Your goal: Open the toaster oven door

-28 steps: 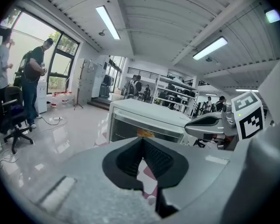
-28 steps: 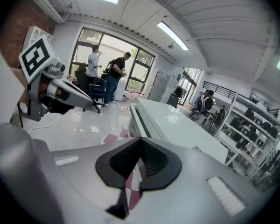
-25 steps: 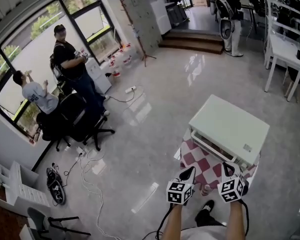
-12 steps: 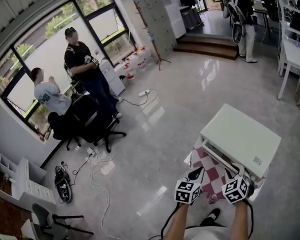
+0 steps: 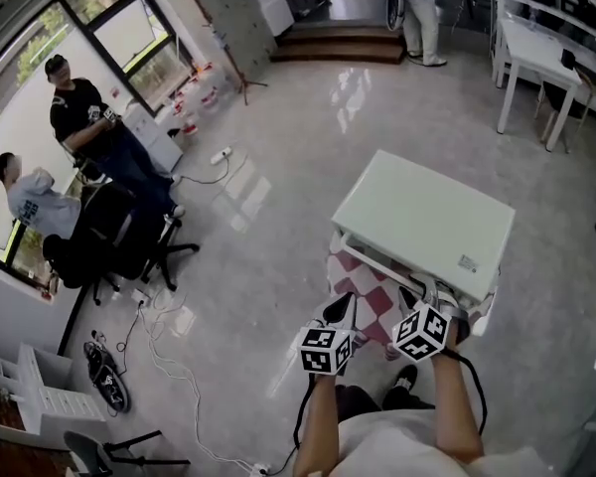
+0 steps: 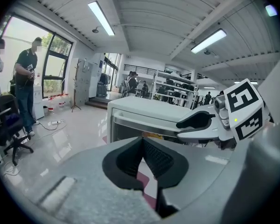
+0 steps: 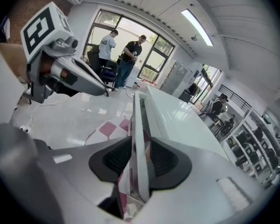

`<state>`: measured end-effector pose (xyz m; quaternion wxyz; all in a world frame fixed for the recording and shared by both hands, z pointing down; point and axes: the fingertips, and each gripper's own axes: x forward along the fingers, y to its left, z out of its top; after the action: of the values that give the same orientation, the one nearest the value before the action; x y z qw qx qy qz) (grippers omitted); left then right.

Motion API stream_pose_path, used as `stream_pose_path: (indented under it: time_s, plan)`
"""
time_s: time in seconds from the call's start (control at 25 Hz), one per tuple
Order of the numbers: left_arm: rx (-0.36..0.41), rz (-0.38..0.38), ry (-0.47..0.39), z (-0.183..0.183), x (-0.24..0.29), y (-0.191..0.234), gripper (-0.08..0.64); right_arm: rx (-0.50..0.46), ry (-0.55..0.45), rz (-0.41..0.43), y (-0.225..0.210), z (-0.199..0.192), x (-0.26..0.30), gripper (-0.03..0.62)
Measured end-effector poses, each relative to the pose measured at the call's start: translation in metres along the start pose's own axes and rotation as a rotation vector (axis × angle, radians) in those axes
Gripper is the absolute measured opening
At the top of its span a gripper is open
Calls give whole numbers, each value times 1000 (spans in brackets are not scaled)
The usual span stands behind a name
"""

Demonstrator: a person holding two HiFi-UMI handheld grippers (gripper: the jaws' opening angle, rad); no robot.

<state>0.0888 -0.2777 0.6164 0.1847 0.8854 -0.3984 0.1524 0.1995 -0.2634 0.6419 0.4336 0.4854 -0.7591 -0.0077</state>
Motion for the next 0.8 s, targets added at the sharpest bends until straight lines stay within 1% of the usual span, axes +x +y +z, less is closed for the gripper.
stream_pose_path:
  time_s: [0.08,0.24,0.44,0.56,0.64,0.8]
  plan:
    - [6,-11,11,-1,1,-1,3,-5,33,-2,1,-4,2,123]
    - [10,-31,9,8,5,-5,3,-80,100,-1,2,-12,6,115]
    - [23,-58,15,10,6,-15,3,-45,116,2,0,-23,0,100]
    - [37,-63,15,13,1,-8,3,-47,113,3,3,-20,-2,100]
    - [36,-70,24,8,-4,-6,3,-51,111,7,6,-22,-5,98]
    - [36,-90,36,3,-9,10,3,-60,114,-12,9,-18,-3,98]
